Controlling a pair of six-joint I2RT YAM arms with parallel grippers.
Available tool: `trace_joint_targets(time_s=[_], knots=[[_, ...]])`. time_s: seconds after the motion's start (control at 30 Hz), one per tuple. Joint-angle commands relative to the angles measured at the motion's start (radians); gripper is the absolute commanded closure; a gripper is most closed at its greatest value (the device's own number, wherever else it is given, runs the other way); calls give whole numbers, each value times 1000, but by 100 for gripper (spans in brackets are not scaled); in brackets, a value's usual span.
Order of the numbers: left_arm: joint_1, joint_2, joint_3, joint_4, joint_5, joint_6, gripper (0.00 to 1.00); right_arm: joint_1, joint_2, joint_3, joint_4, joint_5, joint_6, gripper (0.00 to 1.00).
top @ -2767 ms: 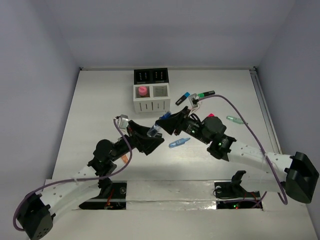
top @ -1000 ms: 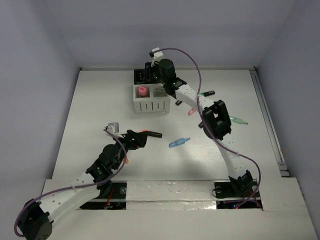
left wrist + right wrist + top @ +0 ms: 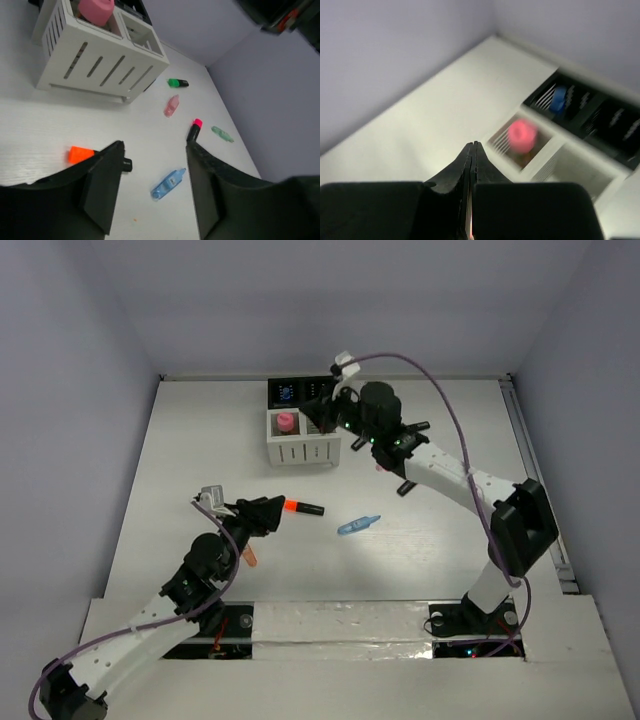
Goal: Sort the stationery into containers
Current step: Place the stationery in the storage box, then pick up the pen from the center of the board.
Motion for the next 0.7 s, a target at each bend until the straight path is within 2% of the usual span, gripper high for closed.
trace_joint_targets(time_s=[0.0,0.07,0.1,0.13,0.23,0.27,0.33,0.37,0.47,0.57,0.67], knots=[[-5,-16,88,-15,-28,31,53,88,-36,-127,-70,1,-10,100],[-5,-24,108,-18,-24,27,71,138,-81,-242,-29,27,9,97],[-5,-27,125,-14,-17,32,85,150,-90,-273,-21,32,29,94],[-5,-30,134,-9,-7,35,89,165,-96,-328,-9,39,42,92],[-5,-39,179,-53,-16,43,98,181,-99,-382,-20,44,42,75],[-5,-46,188,-64,-22,56,99,196,-84,-393,-32,38,22,62],[-5,-52,191,-78,-51,64,99,208,-58,-377,-86,39,-7,49],[-5,-56,191,-84,-59,67,99,223,-41,-342,-110,48,-47,38],[-5,-69,186,-98,-114,106,99,236,31,-276,-194,85,-96,23],[-5,-85,177,-119,-171,150,94,236,112,-197,-265,98,-147,20],[-5,-116,144,-124,-198,156,76,236,190,-131,-345,102,-162,19]])
